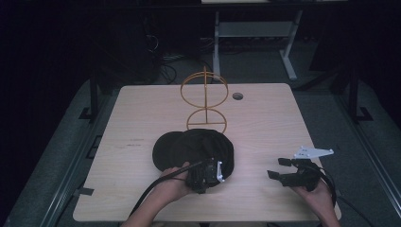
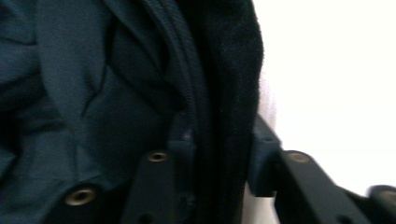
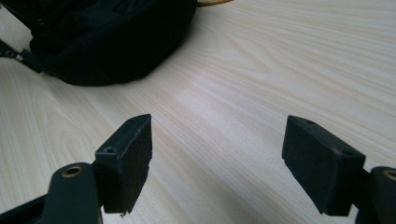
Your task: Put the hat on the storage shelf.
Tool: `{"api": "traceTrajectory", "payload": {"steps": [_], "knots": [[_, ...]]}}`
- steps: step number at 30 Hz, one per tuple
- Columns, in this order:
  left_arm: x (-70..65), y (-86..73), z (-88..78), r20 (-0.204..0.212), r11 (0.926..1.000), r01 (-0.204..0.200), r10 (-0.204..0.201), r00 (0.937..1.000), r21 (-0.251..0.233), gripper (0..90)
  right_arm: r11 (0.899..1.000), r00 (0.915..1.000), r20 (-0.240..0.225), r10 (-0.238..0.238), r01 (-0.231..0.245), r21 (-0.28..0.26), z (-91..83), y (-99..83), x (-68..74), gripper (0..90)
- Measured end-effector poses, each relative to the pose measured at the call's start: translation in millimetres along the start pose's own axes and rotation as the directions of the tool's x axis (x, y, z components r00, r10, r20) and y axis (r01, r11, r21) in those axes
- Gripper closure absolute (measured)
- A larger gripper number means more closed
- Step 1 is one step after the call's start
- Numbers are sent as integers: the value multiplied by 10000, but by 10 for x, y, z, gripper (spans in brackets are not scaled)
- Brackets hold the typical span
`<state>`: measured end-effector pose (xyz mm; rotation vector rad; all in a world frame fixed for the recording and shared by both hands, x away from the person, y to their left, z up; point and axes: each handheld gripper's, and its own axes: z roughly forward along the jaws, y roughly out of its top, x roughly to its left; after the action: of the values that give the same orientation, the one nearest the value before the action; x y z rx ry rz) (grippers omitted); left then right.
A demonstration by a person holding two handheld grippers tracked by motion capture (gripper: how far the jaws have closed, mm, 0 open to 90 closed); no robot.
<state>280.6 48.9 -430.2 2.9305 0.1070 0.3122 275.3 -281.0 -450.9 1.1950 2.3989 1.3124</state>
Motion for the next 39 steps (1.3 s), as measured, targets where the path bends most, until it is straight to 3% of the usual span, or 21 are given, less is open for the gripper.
{"api": "traceTrajectory", "payload": {"steps": [4, 8, 10, 13, 14, 15, 17, 19, 20, 22, 24, 25, 27, 28, 30, 31, 32, 34, 37, 39], "knots": [[11, 8, -11, -254, 9998, -80, 75, 9996, -203, 752, 10000, 10000, 11, 47, -47, -9, 0, 5, 8, 239], [41, -21, -51, 35, 9968, 181, -179, 9998, -779, 765, 10000, 10000, 26, -24, 24, -12, 6, 8, 14, 239], [58, -48, -106, 155, 9903, 405, -388, 9991, -1332, 767, 10000, 10000, 36, -12, 12, -54, -1, 10, 19, 239], [96, -98, -230, 452, 9682, 849, -764, 9961, -2352, 767, 9999, 10000, 49, 7, -6, -107, -6, 18, 25, 239], [113, -120, -280, 607, 9575, 959, -823, 9948, -2721, 767, 10000, 10000, 63, 11, -11, -90, -7, 21, 29, 239], [129, -146, -339, 842, 9398, 1174, -951, 9919, -3210, 767, 9999, 10000, 52, 33, -32, -113, -5, 26, 34, 239], [154, -181, -419, 1127, 9188, 1333, -979, 9888, -3716, 767, 9998, 10000, 16, -9, 9, -205, -5, 43, 49, 238], [174, -225, -496, 1446, 8920, 1501, -965, 9848, -4264, 767, 9997, 10000, -2, -64, 64, -234, -10, 65, 75, 238], [172, -240, -519, 1662, 8742, 1734, -1082, 9801, -4536, 768, 9994, 9999, 26, -128, 128, -330, -20, 82, 89, 237], [191, -282, -574, 1866, 8594, 1758, -958, 9777, -4802, 767, 9984, 10000, 3, -57, 57, -560, -48, 109, 111, 236], [200, -323, -619, 2149, 8319, 2005, -1005, 9715, -5175, 767, 9970, 10000, -28, -29, 27, -768, -75, 138, 134, 226], [205, -340, -640, 2255, 8238, 2066, -986, 9692, -5278, 767, 9962, 10000, -83, -33, 26, -871, -88, 153, 147, 223], [231, -385, -699, 2515, 7930, 2246, -932, 9634, -5663, 767, 9942, 9998, -196, -69, 48, -1078, -115, 180, 180, 223], [243, -400, -721, 2621, 7840, 2311, -905, 9608, -5762, 767, 9921, 9992, -391, -67, 17, -1252, -128, 195, 196, 222], [276, -428, -765, 2976, 7517, 2629, -929, 9502, -6048, 767, 9877, 9973, -714, -152, 38, -1561, -149, 230, 227, 221], [296, -440, -789, 3092, 7422, 2728, -928, 9465, -6122, 767, 9863, 9969, -757, -218, 91, -1647, -162, 255, 246, 221], [317, -451, -816, 3227, 7269, 2820, -877, 9424, -6262, 766, 9851, 9962, -828, -271, 126, -1714, -175, 280, 266, 219], [332, -456, -857, 3375, 7092, 2931, -824, 9377, -6412, 766, 9811, 9942, -1004, -386, 187, -1928, -201, 330, 315, 213], [346, -430, -920, 3425, 6859, 2902, -635, 9374, -6673, 767, 9762, 9905, -1278, -517, 232, -2156, -225, 389, 371, 206], [350, -400, -956, 3396, 6834, 2806, -507, 9392, -6740, 767, 9716, 9879, -1402, -660, 316, -2346, -236, 435, 416, 207]]}}
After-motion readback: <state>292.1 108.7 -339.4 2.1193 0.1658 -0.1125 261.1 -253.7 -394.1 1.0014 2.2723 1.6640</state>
